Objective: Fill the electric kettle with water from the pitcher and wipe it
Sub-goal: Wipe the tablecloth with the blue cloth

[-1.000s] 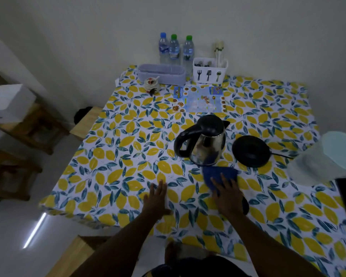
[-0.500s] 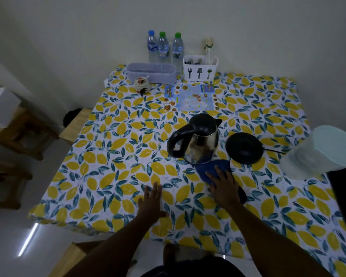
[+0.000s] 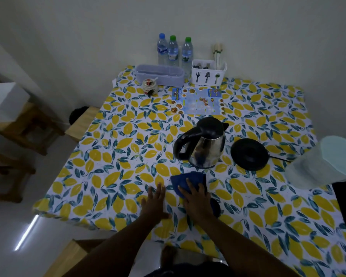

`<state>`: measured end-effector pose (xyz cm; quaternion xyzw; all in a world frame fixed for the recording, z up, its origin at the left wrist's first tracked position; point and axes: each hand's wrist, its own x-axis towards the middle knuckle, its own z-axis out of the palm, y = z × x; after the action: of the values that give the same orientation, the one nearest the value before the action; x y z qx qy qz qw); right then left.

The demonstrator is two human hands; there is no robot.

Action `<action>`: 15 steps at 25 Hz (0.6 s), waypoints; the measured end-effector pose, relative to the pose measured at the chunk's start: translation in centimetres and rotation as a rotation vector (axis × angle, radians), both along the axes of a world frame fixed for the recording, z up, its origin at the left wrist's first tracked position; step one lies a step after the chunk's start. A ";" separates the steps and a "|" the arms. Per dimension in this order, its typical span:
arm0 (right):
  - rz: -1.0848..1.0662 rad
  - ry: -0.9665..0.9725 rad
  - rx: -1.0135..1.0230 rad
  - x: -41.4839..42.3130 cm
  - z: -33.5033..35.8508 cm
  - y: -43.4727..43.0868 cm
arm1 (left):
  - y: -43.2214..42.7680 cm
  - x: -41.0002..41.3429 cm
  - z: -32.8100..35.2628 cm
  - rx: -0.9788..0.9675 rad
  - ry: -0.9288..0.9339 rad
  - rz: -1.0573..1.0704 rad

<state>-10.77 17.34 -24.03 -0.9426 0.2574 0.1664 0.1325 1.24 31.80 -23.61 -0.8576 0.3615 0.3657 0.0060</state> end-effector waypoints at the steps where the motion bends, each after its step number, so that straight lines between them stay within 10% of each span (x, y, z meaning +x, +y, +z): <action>1: 0.006 0.009 0.001 0.7 0.3 -0.5 | 0.0 0.0 0.0 0.005 -0.006 -0.002; 15: -0.333 0.066 0.069 -5.9 1.6 -10.5 | -0.5 0.4 0.5 0.058 -0.014 -0.033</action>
<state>-16.70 6.86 -22.45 -0.8757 0.4086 0.1817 0.1820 1.60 31.29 -23.13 -0.8536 0.3646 0.3699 0.0395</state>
